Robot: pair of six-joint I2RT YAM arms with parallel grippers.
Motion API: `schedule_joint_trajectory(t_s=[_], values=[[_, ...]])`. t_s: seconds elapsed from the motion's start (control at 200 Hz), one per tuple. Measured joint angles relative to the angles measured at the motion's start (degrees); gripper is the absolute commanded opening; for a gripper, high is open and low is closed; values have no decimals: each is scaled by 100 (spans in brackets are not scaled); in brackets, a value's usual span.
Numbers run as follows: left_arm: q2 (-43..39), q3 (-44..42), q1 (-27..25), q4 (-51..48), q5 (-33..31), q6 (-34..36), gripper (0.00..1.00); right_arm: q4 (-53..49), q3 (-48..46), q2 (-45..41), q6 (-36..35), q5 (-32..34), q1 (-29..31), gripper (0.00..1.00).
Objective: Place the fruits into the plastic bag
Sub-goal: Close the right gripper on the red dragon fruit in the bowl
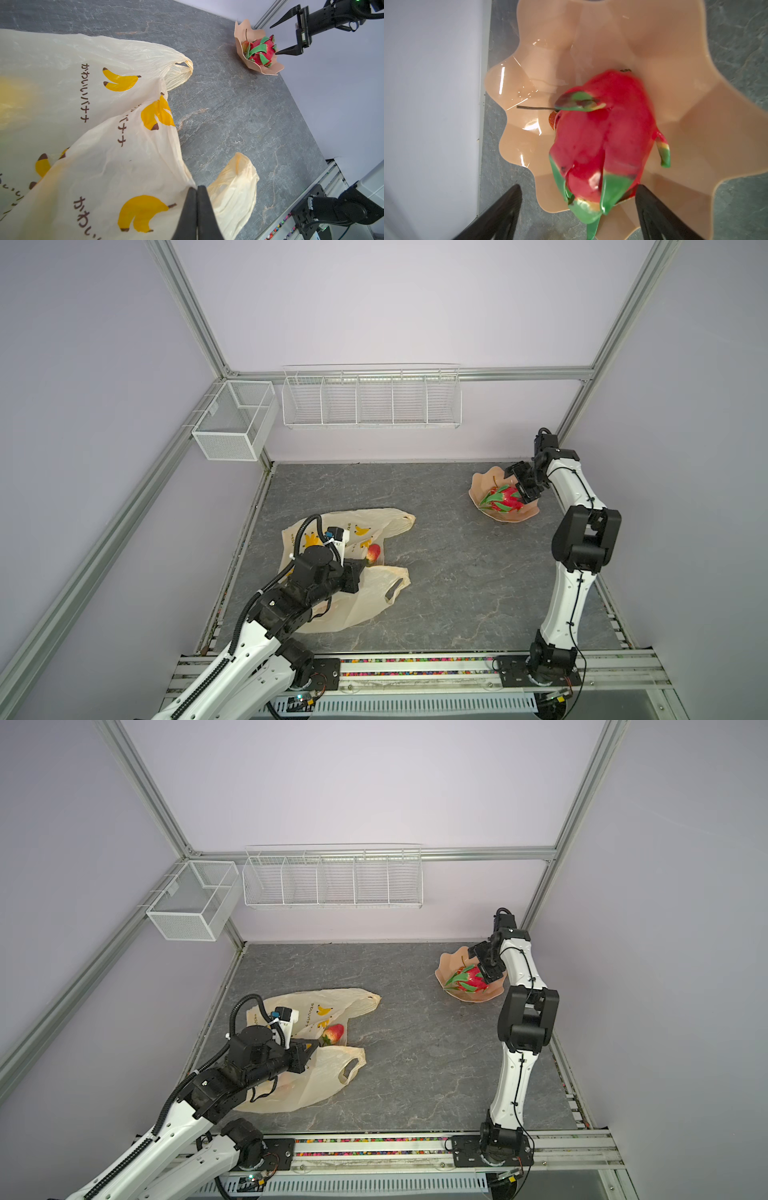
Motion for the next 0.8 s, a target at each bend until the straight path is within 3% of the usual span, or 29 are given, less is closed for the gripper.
schedule_joint_trajectory(t_s=[0.8], values=[[-144,0,0,-94,-74,63,0,-1056,962,828,50,179,85,88]])
